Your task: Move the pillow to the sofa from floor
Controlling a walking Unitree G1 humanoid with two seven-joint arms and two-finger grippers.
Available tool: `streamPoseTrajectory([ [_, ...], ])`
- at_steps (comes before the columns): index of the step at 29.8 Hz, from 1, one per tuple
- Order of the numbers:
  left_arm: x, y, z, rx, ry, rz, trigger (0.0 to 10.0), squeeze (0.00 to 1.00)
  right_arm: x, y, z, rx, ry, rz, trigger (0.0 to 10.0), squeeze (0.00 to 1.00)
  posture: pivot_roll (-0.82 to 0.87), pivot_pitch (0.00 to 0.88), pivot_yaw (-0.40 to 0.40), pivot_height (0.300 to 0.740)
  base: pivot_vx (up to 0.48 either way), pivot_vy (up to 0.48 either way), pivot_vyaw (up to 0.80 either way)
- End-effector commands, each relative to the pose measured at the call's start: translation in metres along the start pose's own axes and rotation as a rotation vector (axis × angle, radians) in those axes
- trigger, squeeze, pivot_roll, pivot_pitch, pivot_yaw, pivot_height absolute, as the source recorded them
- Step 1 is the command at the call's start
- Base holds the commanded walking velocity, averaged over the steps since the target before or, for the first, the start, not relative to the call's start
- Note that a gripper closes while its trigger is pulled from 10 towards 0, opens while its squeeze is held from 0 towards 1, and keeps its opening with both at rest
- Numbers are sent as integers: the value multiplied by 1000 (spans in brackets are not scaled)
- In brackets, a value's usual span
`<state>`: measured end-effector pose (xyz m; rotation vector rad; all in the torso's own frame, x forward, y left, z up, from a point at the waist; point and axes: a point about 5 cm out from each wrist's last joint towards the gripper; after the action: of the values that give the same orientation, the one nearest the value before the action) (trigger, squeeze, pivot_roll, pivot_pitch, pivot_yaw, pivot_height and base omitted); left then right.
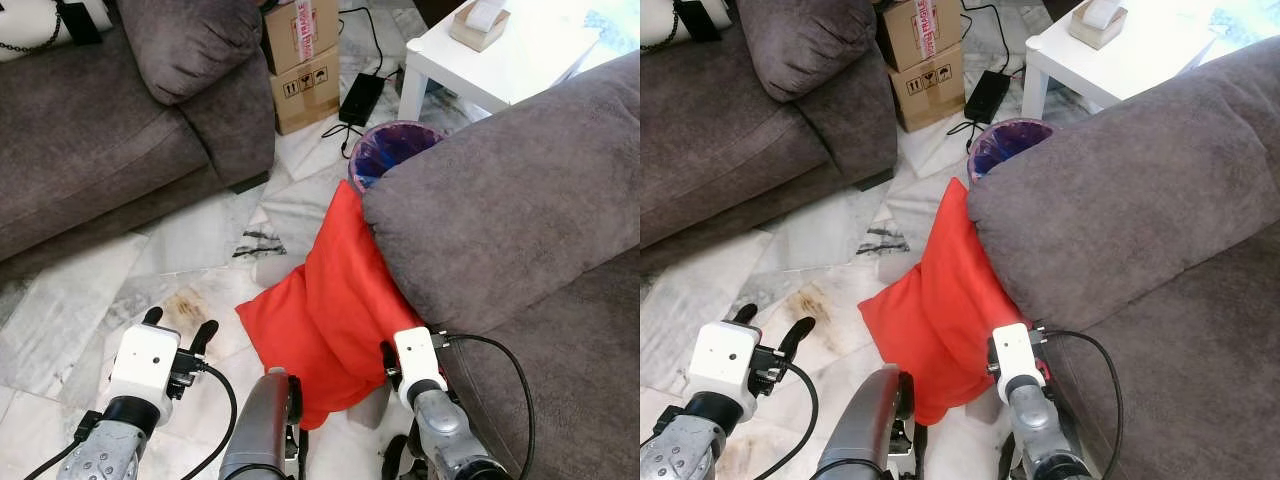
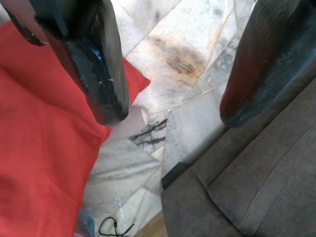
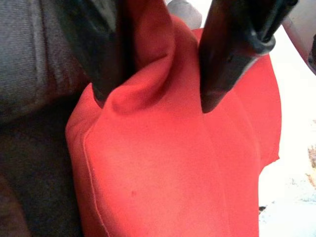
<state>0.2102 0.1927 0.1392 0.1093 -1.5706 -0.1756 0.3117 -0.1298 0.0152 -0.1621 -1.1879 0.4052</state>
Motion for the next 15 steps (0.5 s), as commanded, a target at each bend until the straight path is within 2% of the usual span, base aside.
streamPoseTrajectory([
  [1, -6, 1, 5, -3, 44, -23, 10000, 0, -11, 12, 5, 34, 42, -12, 0, 0, 388, 493, 131, 624, 0, 0, 0],
  [15, -8, 0, 3, -16, 54, -16, 10000, 0, -14, 16, 6, 52, 51, -42, 0, 0, 383, 485, 134, 624, 0, 0, 0],
])
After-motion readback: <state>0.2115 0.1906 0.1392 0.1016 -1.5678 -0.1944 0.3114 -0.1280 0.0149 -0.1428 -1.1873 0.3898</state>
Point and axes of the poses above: a point about 5 cm out from each wrist's last joint towards the gripper, its own z axis pointing back from the gripper into the wrist, its own x axis along the axis of the wrist's last joint, y = z × x, and after that the axes turned 8 degrees about z, right-handed
